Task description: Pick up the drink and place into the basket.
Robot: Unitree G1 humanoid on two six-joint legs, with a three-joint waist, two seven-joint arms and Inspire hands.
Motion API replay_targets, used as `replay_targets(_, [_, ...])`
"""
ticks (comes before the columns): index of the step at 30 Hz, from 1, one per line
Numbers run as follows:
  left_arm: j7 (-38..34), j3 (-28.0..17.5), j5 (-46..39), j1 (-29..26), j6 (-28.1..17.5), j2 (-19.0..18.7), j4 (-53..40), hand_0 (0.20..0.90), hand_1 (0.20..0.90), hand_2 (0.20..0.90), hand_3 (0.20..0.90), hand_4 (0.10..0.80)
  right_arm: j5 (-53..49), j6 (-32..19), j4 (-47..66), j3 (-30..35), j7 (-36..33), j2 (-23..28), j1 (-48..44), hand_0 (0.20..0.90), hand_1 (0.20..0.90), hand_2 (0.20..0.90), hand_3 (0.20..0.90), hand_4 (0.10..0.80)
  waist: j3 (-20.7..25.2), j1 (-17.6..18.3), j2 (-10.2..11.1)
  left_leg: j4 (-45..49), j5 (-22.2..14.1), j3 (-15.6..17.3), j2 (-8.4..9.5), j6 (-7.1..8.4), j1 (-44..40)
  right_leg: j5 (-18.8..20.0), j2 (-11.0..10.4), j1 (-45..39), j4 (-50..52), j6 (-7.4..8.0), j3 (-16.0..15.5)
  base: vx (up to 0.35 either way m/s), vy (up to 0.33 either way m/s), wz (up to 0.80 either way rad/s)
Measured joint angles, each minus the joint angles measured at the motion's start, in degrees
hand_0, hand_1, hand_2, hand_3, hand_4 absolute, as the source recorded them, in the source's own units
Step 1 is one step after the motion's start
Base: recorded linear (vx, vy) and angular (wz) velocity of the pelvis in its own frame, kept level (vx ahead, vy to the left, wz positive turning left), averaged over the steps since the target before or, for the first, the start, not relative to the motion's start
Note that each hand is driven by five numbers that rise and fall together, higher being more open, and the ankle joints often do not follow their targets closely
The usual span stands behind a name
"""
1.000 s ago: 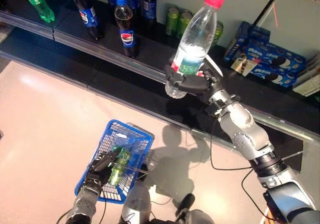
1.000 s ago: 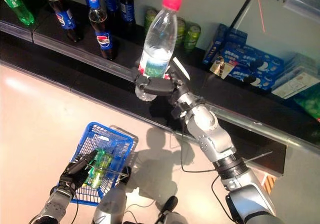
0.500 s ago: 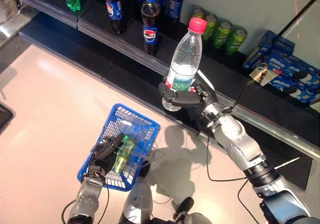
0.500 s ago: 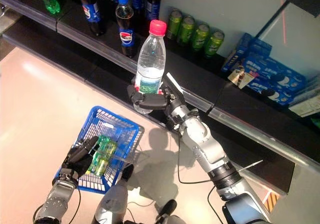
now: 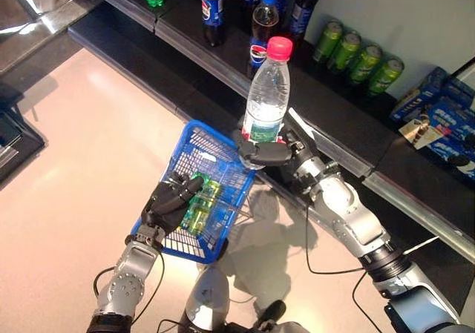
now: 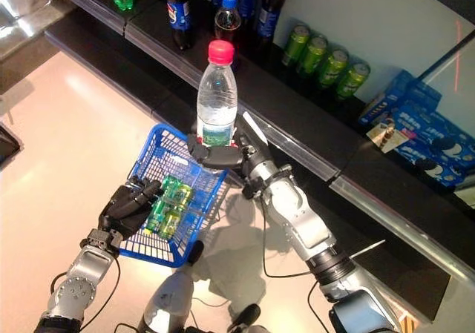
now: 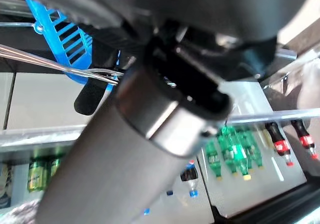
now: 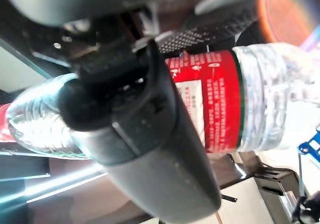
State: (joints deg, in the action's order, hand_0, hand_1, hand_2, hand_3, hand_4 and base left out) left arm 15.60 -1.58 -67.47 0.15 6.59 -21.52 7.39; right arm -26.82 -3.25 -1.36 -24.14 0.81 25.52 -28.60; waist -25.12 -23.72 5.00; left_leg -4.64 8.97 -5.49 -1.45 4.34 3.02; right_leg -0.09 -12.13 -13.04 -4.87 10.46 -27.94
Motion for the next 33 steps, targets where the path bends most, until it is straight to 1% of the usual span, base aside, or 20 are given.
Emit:
replay_targets(4, [0.0,0.6,0.0,0.1,1.6,-2.2,-2.4,0.300,0.300,0.300,0.200,0.100,1.9,0.0,0.0,-0.1,-0.4,0.0,0.1,0.300,0.300,0.300,0.200,0.100,0.0,-1.0,0.0,0.0,0.0,-0.1,0.01,0.02,0.0,0.0,0.0,-0.1,0.0,0.05,0.0,0.028,0.013,0.01])
replay_targets(12, [0.3,0.8,0.0,1.0,2.7,-4.0,-8.8,0.300,0.300,0.300,0.200,0.100,3.2,-0.1,0.0,-1.5,-0.6,0.1,0.1,0.300,0.300,0.300,0.200,0.100,0.0,-1.5,0.0,0.0,0.1,-0.3,0.04,0.13,0.0,-0.2,0.0,-0.2,0.0,0.27,0.0,0.000,0.000,0.00])
replay_targets(19, [2.8,1.3,0.0,1.6,3.9,-4.7,-12.6,0.300,0.300,0.300,0.200,0.100,4.6,-0.3,0.0,-3.1,-0.6,0.2,0.1,0.300,0.300,0.300,0.200,0.100,0.0,-1.8,0.0,0.0,0.2,-0.5,0.10,0.17,0.1,-0.2,0.0,-0.2,0.0,0.27,0.0,0.000,0.000,0.00])
replay_targets(25, [4.6,3.2,0.0,1.6,4.8,-5.5,-15.4,0.300,0.300,0.300,0.200,0.100,7.3,-0.8,-0.1,-4.2,-0.6,0.5,0.1,0.300,0.300,0.300,0.200,0.100,0.0,-2.5,0.0,0.0,0.2,-1.0,0.21,0.15,0.1,-0.4,0.0,-0.4,0.0,0.36,-0.1,0.003,-0.002,0.01])
replay_targets(28, [6.2,3.2,0.0,1.6,5.5,-6.1,-15.7,0.300,0.300,0.300,0.200,0.100,9.3,-0.8,-0.4,-4.6,-0.6,0.5,0.1,0.300,0.300,0.300,0.200,0.100,0.0,-2.5,0.0,0.0,0.2,-1.3,0.31,0.20,0.1,-0.7,0.0,-0.7,0.0,0.43,-0.2,0.004,-0.005,0.08])
replay_targets(33, [6.4,3.3,0.0,1.6,5.6,-6.6,-17.6,0.300,0.300,0.300,0.200,0.100,11.6,-1.3,-1.3,-6.4,-0.7,0.5,0.2,0.300,0.300,0.300,0.200,0.100,0.0,-2.8,0.0,0.0,0.3,-1.5,0.33,0.24,0.1,-0.8,0.0,-0.8,0.0,0.42,-0.2,0.000,-0.001,0.01])
